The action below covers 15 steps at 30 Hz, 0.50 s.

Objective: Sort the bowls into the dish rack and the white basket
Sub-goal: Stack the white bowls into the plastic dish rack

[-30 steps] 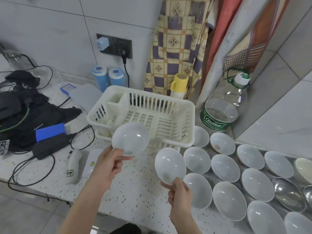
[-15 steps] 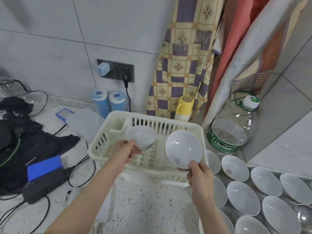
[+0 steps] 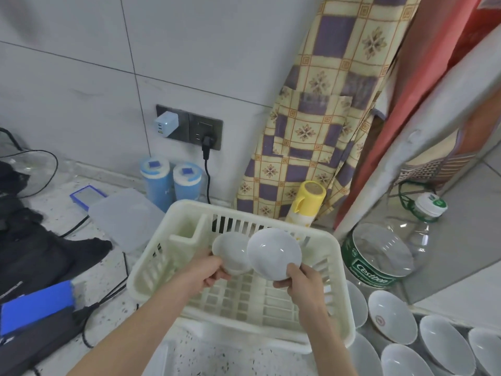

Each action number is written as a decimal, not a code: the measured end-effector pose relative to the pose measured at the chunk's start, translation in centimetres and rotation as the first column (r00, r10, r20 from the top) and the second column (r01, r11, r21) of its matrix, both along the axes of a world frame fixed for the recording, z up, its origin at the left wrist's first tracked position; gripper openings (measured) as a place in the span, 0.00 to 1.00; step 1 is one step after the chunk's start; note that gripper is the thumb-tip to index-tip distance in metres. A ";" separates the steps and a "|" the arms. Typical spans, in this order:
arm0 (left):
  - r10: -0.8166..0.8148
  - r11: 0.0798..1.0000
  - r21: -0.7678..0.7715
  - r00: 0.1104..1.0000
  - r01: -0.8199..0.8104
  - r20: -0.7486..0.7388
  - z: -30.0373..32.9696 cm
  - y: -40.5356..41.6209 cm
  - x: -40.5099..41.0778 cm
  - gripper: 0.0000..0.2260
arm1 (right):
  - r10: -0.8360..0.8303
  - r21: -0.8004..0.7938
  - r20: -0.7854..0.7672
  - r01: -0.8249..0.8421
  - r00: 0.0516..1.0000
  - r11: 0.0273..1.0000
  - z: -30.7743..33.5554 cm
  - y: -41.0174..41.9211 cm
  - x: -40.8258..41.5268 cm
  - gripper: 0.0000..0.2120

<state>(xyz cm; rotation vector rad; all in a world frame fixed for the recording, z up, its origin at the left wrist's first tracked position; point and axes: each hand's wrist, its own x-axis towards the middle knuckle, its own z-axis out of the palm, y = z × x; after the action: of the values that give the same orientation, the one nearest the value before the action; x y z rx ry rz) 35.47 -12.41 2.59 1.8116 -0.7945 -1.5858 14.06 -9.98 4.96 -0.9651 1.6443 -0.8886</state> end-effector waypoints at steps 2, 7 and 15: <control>-0.003 1.000 0.011 1.000 0.003 0.021 -0.2 -0.1 0.0 0.12 | 0.003 0.025 0.011 -0.003 1.000 1.000 -0.1 -0.7 0.6 0.09; -0.007 1.000 0.016 1.000 0.006 0.030 -1.1 -0.4 0.3 0.14 | 0.013 0.122 0.165 -0.033 0.986 0.992 -0.3 -2.2 1.7 0.10; 0.032 0.999 0.017 0.998 -0.033 0.060 -3.3 -1.6 0.4 0.15 | 0.049 0.143 0.152 -0.071 0.987 0.987 -1.1 -4.0 2.8 0.10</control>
<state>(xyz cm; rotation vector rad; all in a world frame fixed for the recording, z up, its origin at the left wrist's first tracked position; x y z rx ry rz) 35.87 -14.06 -0.68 1.8824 -0.7761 -1.5294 16.83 -13.98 3.86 -0.8225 1.5236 -0.7679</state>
